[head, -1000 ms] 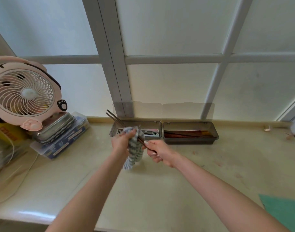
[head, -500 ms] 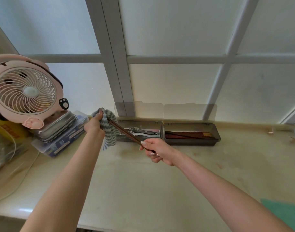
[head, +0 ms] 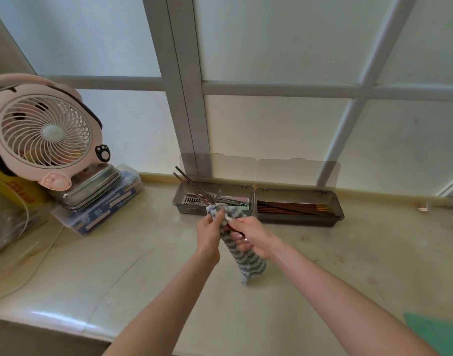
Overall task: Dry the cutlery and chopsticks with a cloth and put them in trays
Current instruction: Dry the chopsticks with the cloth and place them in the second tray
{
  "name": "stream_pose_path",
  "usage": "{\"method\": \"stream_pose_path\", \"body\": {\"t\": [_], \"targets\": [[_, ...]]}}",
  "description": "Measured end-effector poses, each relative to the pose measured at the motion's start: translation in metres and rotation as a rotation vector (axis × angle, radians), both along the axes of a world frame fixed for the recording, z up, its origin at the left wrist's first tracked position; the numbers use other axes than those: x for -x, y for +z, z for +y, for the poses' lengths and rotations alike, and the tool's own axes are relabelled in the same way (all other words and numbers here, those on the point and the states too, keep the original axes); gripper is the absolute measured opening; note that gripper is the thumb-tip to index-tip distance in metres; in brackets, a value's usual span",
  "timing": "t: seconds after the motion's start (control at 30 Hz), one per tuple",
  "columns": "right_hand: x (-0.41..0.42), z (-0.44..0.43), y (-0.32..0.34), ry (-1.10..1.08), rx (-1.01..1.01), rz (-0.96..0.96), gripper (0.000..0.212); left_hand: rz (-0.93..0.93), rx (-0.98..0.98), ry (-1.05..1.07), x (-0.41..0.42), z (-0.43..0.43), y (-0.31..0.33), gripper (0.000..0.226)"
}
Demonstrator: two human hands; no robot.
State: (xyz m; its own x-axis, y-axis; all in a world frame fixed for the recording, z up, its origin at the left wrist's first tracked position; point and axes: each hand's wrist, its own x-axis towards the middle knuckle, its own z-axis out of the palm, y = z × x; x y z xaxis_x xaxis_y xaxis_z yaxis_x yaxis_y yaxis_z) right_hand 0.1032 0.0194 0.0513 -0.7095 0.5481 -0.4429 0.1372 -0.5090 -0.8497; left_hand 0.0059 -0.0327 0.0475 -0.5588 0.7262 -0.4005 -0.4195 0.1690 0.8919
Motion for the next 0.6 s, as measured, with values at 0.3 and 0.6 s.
{"method": "stream_pose_path", "body": {"t": [0.3, 0.6], "targets": [[-0.019, 0.002, -0.005, -0.128, 0.263, 0.312, 0.02, -0.192, -0.084, 0.075, 0.023, 0.012, 0.009, 0.012], [-0.002, 0.009, 0.005, -0.294, 0.188, 0.302, 0.012, -0.238, -0.126, 0.097, 0.003, 0.0, -0.001, 0.024]]}}
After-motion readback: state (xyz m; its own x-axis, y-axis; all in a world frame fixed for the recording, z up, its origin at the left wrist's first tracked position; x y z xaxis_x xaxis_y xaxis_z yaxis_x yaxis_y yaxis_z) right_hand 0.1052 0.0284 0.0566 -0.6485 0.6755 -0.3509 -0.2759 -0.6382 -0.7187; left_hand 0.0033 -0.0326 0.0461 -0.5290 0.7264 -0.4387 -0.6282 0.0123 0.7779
